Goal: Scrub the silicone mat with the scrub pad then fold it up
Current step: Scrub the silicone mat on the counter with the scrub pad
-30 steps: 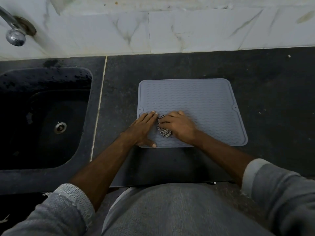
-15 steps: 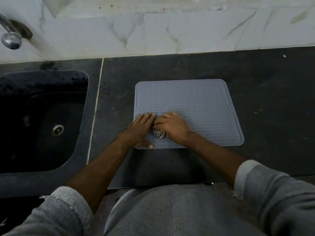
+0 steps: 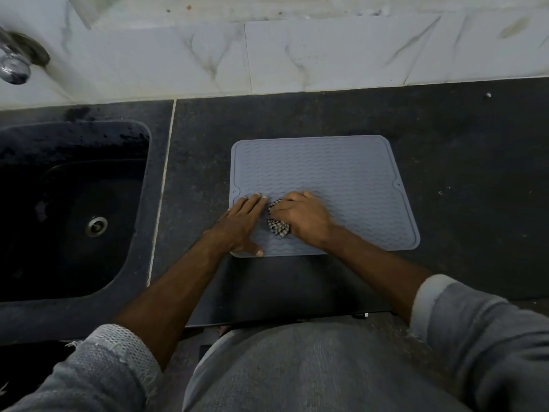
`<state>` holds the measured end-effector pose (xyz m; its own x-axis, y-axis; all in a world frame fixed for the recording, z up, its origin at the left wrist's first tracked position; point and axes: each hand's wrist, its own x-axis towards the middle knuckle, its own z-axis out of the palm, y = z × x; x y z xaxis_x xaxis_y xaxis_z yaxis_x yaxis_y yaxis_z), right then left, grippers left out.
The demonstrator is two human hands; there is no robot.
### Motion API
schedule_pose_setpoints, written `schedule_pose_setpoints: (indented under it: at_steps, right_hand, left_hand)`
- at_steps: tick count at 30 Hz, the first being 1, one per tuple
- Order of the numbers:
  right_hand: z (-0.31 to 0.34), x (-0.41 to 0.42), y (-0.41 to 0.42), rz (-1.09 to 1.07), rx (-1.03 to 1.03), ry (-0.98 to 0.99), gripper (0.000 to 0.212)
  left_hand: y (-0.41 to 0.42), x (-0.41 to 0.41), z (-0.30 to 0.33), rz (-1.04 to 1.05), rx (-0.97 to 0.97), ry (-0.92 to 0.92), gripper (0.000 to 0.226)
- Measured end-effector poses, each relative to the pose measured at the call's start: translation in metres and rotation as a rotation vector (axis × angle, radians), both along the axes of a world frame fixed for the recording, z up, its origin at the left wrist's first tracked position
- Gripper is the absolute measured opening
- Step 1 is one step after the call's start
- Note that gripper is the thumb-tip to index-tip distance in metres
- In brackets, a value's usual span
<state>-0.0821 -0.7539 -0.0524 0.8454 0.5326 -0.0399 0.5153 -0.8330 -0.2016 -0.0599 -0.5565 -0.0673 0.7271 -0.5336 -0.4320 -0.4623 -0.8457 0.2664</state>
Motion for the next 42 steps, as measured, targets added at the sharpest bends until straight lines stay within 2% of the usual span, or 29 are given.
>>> schedule_pose_setpoints:
  at_steps: [7, 12, 16, 21, 28, 30, 34, 39, 42]
  right_hand:
    - [0.001, -0.009, -0.051, -0.100, 0.059, 0.008, 0.036]
    - [0.013, 0.001, -0.026, -0.096, 0.074, 0.016, 0.032]
    - [0.011, 0.005, 0.000, -0.057, -0.045, 0.031, 0.029]
    - [0.006, -0.001, -0.035, -0.017, -0.098, 0.018, 0.035]
    - [0.008, -0.010, -0.040, -0.152, -0.019, 0.040, 0.036]
    - [0.007, -0.014, -0.021, -0.131, 0.019, 0.026, 0.039]
    - [-0.003, -0.031, 0.008, 0.021, -0.049, -0.017, 0.040]
    - [-0.003, -0.044, -0.056, 0.110, -0.080, -0.175, 0.047]
    - [0.001, -0.045, -0.075, 0.075, -0.117, -0.152, 0.055]
  left_hand:
    - [0.003, 0.000, -0.002, 0.022, -0.014, 0.029, 0.132]
    - [0.000, 0.001, -0.001, 0.033, -0.012, 0.042, 0.133]
    - [-0.001, 0.001, -0.001, 0.033, 0.005, 0.034, 0.134]
    - [0.003, 0.001, -0.001, 0.020, -0.016, 0.046, 0.133]
    - [0.000, 0.002, 0.000, 0.023, 0.009, 0.046, 0.133]
    - [-0.002, 0.003, -0.001, 0.013, 0.029, 0.039, 0.133]
    - [-0.005, 0.003, -0.001, -0.016, 0.081, 0.022, 0.130]
    - [-0.002, 0.003, 0.000, -0.002, 0.053, 0.043, 0.128]
    - [-0.004, 0.002, 0.001, 0.010, 0.058, 0.038, 0.126]
